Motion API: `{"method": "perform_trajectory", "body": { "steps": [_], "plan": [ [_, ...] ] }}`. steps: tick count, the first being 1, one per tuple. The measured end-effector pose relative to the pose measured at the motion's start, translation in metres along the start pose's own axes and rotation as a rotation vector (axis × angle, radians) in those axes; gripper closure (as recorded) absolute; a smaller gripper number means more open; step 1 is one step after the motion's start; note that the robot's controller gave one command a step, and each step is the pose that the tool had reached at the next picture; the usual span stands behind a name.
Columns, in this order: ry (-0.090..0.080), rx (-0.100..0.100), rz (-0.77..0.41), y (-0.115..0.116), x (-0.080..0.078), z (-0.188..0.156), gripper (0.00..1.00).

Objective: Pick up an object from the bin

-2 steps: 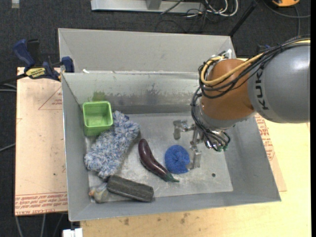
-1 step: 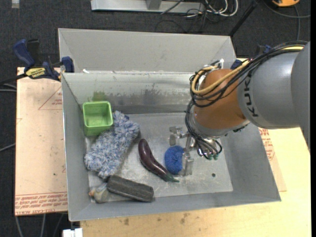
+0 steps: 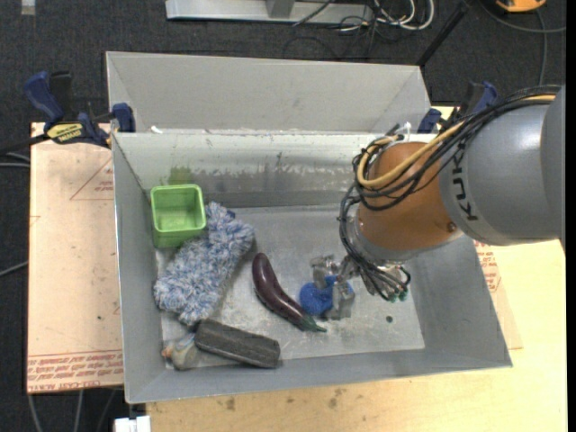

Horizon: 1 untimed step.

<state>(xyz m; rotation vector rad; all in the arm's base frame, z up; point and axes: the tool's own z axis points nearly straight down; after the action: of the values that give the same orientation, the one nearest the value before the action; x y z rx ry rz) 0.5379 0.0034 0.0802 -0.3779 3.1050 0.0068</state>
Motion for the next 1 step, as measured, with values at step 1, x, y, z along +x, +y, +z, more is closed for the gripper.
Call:
{"method": "perform_trajectory", "body": {
  "steps": [1],
  "plan": [
    [0.0,0.0,0.0,0.0,0.0,0.0,1.0]
  ]
}}
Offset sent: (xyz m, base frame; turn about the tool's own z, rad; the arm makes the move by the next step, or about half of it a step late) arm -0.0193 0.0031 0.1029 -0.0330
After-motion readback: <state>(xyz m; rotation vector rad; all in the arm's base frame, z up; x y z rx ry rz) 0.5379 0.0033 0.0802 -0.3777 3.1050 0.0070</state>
